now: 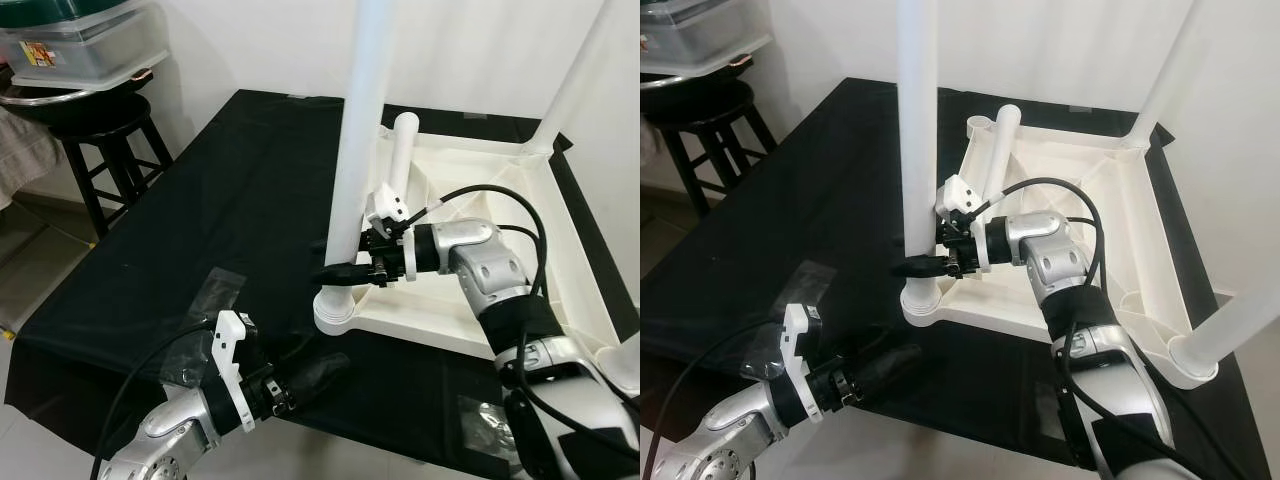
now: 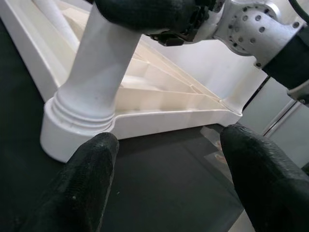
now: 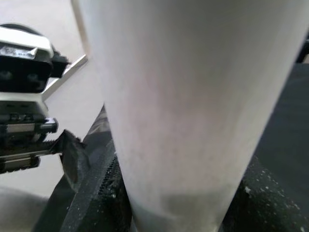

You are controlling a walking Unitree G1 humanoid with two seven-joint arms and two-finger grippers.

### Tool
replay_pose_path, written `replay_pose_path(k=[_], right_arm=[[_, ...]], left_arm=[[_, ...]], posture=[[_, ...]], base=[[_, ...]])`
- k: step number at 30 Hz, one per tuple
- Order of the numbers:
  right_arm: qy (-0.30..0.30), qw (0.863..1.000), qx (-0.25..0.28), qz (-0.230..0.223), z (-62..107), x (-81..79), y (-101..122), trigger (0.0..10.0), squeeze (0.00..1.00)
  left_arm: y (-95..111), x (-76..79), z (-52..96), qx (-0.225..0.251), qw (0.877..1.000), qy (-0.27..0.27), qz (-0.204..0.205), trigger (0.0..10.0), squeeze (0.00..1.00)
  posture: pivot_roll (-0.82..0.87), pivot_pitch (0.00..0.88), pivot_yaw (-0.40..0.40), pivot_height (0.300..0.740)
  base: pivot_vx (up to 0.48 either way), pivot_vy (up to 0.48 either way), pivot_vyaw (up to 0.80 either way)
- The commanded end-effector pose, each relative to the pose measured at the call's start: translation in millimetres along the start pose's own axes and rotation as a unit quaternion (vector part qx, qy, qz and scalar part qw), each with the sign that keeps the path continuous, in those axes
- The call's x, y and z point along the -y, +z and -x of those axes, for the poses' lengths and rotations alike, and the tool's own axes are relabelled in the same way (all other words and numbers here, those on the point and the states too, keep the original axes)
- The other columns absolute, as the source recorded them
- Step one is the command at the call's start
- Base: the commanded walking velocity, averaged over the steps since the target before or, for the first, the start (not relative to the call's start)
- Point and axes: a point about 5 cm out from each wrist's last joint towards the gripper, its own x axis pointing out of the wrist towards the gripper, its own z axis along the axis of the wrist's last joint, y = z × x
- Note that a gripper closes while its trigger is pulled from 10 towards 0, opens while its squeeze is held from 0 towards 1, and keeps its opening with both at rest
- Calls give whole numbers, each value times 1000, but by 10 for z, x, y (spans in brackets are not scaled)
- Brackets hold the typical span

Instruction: Building children table

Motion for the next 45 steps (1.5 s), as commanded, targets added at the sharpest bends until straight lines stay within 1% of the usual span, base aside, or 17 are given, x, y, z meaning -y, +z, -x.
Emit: replay_pose_path(k=[1, 5, 6, 7, 8, 9, 16, 17, 20, 21, 22, 23, 26, 27, 28, 29, 45], right_arm=[[-13, 999, -28, -38, 28, -54, -225, 0, 0], [-212, 972, -59, -85, -34, -223, -552, 0, 0], [-371, 917, -81, -121, -86, -360, -723, 0, 0], [-371, 917, -81, -121, -86, -360, -723, 0, 0], [-459, 869, -89, -163, -143, -604, -843, 0, 0], [-458, 881, -107, -55, -225, -686, -662, 0, 0], [-347, 929, -84, -102, -449, -709, -693, 0, 0], [-334, 930, -77, -131, -464, -712, -725, 10000, 0], [-334, 930, -77, -131, -464, -712, -725, 10000, 0], [-328, 932, -78, -135, -466, -715, -727, 10000, 275], [-328, 932, -78, -135, -466, -715, -727, 10000, 275], [-288, 944, -58, -152, -472, -745, -650, 10000, 1000], [-288, 944, -58, -152, -472, -745, -650, 10000, 1000], [-192, 977, -12, -95, -342, -638, -343, 10000, 678], [-192, 977, -12, -95, -342, -638, -343, 10000, 678], [-152, 987, -5, -52, -236, -553, -201, 10000, 0], [3, 999, -31, 20, -37, -7, 159, 10000, 0]], left_arm=[[-29, 11, 23, -4, 1000, 4, 6, 10000, 0], [-12, -2, 43, -4, 1000, 2, 6, 10000, 0], [-1, -19, 58, -5, 1000, 2, 6, 10000, 0], [-1, -19, 58, -5, 1000, 2, 6, 10000, 0], [8, -33, 66, -5, 1000, 2, 6, 10000, 0], [12, -51, 67, -6, 1000, 2, 6, 10000, 0], [4, -77, 43, -12, 1000, -4, 7, 10000, 0], [5, -78, 48, -11, 1000, -1, 7, 10000, 0], [5, -78, 48, -11, 1000, -1, 7, 10000, 0], [6, -78, 53, -10, 1000, 2, 6, 10000, 0], [6, -78, 53, -10, 1000, 2, 6, 10000, 0], [7, -81, 58, -9, 1000, 5, 6, 10000, 0], [7, -81, 58, -9, 1000, 5, 6, 10000, 0], [6, -76, 48, -9, 1000, 4, 7, 10000, 0], [6, -76, 48, -9, 1000, 4, 7, 10000, 0], [4, -71, 39, -9, 1000, 2, 8, 10000, 0], [-12, -28, 37, -5, 1000, 2, 10, 10000, 0]], posture=[[20, 154, -28, 740], [4, 164, -25, 740], [-13, 163, -13, 740], [-13, 163, -13, 740], [-15, 163, -9, 740], [-16, 164, -4, 740], [-5, 145, 0, 740], [-6, 143, 7, 740], [-6, 143, 7, 740], [-6, 143, 7, 740], [-6, 143, 7, 740], [1, 143, 6, 740], [1, 143, 6, 740], [0, 143, -1, 740], [0, 143, -1, 740], [3, 143, -4, 740], [43, 144, -25, 740]], base=[[0, 0, 0], [0, 0, 0], [0, 0, 0], [0, 0, 0], [0, 0, 0], [0, 0, 0], [0, 0, 0], [0, 0, 0], [0, 0, 0], [0, 0, 0], [0, 0, 0], [0, 0, 0], [0, 0, 0], [0, 0, 0], [0, 0, 0], [0, 0, 0], [0, 0, 0]])
